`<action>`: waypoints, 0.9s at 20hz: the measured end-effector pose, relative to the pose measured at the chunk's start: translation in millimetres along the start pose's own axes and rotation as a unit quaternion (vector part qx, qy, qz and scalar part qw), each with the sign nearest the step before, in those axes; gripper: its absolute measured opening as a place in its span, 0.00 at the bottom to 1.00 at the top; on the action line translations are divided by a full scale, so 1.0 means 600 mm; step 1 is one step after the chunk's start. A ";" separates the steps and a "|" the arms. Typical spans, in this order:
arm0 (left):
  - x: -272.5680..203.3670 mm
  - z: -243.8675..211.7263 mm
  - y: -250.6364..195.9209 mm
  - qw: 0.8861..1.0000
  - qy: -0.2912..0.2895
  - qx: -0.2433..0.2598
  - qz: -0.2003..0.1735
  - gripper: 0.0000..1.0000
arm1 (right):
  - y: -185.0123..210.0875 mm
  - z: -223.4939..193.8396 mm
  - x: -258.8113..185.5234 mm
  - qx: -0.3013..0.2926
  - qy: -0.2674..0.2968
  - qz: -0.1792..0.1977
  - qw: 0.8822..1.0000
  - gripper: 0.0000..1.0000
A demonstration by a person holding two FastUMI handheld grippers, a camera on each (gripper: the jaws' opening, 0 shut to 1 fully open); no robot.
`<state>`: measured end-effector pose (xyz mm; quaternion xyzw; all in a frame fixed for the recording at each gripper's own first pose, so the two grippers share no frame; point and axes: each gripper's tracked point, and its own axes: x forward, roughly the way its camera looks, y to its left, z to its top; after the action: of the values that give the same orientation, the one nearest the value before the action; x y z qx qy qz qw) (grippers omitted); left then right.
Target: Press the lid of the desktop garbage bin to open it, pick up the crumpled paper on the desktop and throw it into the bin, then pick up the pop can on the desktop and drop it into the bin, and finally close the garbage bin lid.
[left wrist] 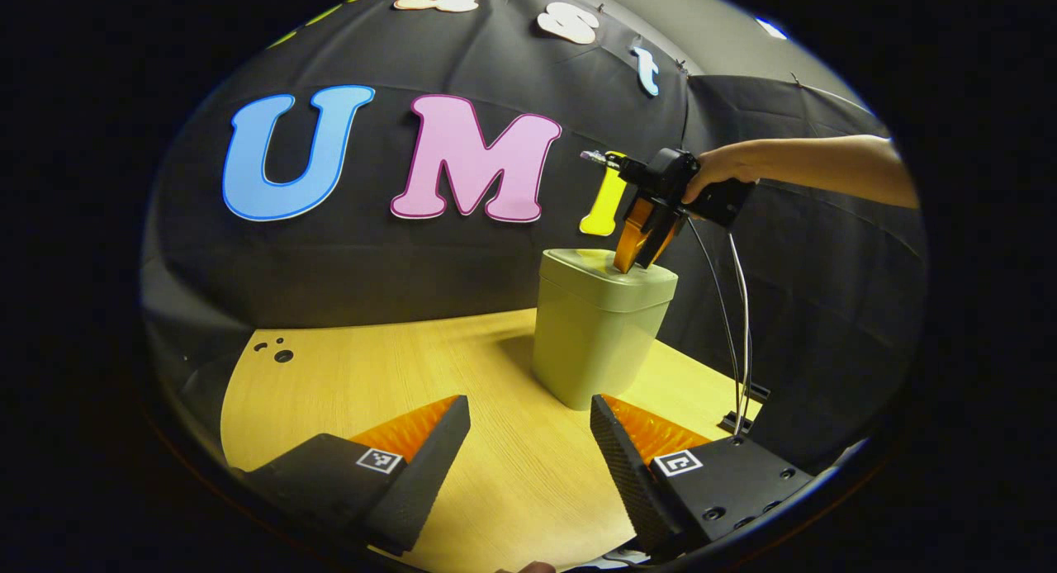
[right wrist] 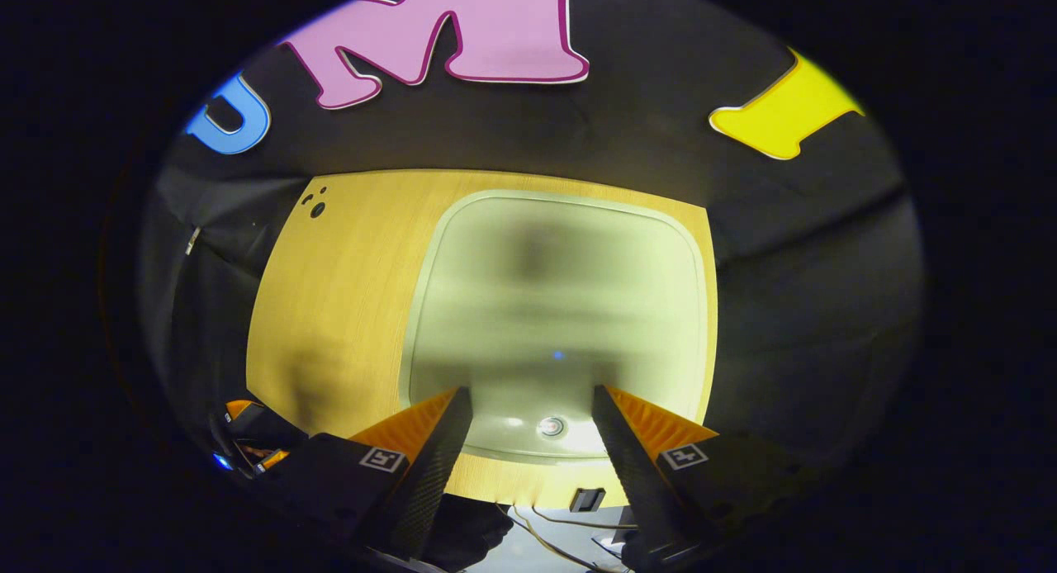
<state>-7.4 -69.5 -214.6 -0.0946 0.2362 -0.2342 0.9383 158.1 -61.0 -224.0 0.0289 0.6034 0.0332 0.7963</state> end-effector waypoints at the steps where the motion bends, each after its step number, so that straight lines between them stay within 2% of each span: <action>1: 0.000 -0.001 -0.002 1.000 0.000 0.000 -0.001 0.95 | -0.002 -0.001 -0.001 -0.005 -0.013 -0.002 1.000 0.96; 5: 0.007 0.006 -0.011 1.000 0.002 0.004 -0.010 0.95 | 0.008 -0.002 -0.012 -0.002 -0.081 -0.003 0.997 0.95; 8: 0.016 0.018 -0.012 1.000 0.001 0.007 -0.010 0.95 | 0.026 0.008 -0.035 0.000 -0.153 -0.003 0.988 0.95; 13: 0.023 0.029 0.000 1.000 0.003 0.009 0.007 0.95 | 0.068 0.008 -0.091 -0.008 -0.262 0.008 0.965 0.95; 18: 0.030 0.050 0.007 0.999 0.000 -0.002 0.032 0.95 | 0.126 -0.005 -0.158 -0.004 -0.348 0.048 0.936 0.95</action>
<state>23.1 -72.7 -197.1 -0.0888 0.2397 -0.2036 0.9451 128.4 5.7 -127.2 0.0644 0.2859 0.0617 0.9541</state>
